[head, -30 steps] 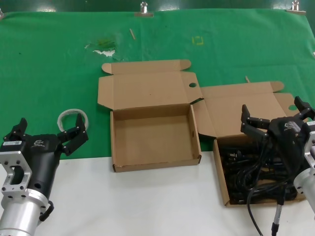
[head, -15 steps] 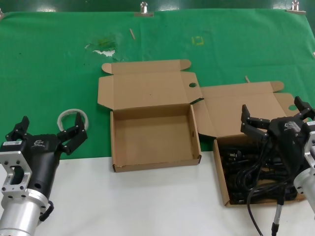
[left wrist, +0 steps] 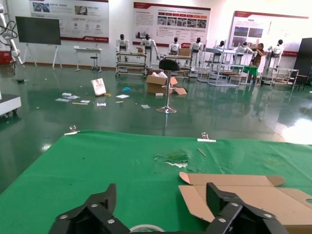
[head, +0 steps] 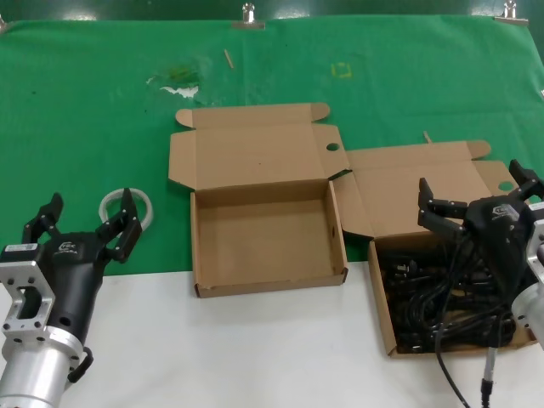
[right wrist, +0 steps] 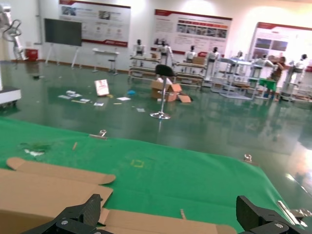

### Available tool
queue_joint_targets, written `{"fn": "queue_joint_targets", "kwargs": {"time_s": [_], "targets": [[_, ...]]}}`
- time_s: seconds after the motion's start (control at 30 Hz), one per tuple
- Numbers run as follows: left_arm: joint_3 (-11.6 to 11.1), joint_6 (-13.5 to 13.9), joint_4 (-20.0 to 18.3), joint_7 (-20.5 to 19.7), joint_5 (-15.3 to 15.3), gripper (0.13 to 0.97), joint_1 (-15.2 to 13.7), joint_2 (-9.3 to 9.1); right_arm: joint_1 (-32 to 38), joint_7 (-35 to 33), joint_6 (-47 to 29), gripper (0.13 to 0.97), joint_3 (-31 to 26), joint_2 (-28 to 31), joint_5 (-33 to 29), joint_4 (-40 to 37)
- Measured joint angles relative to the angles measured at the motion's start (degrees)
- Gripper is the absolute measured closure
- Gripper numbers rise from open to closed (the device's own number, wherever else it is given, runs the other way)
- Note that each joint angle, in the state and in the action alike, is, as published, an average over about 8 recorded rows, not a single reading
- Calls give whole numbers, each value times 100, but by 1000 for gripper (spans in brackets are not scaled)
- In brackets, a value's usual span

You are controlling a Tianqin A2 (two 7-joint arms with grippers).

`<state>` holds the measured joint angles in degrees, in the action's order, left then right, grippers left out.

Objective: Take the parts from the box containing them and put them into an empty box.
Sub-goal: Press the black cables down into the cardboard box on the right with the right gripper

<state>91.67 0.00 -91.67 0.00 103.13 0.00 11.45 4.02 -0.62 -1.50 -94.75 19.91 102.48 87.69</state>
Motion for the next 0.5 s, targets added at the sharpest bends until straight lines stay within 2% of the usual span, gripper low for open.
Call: {"fn": "queue_joint_targets", "kwargs": {"time_s": [0.27, 0.47, 0.5], "targets": [[0, 0, 0, 0, 0, 504, 0, 0, 289, -68, -506, 129, -254, 472, -56, -169], [0, 0, 0, 0, 0, 665, 0, -1, 753, -672, -1580, 129, -325, 878, -28, -435], [0, 0, 0, 0, 0, 665, 0, -2, 862, -789, -1802, 129, -348, 964, -18, -497]]}}
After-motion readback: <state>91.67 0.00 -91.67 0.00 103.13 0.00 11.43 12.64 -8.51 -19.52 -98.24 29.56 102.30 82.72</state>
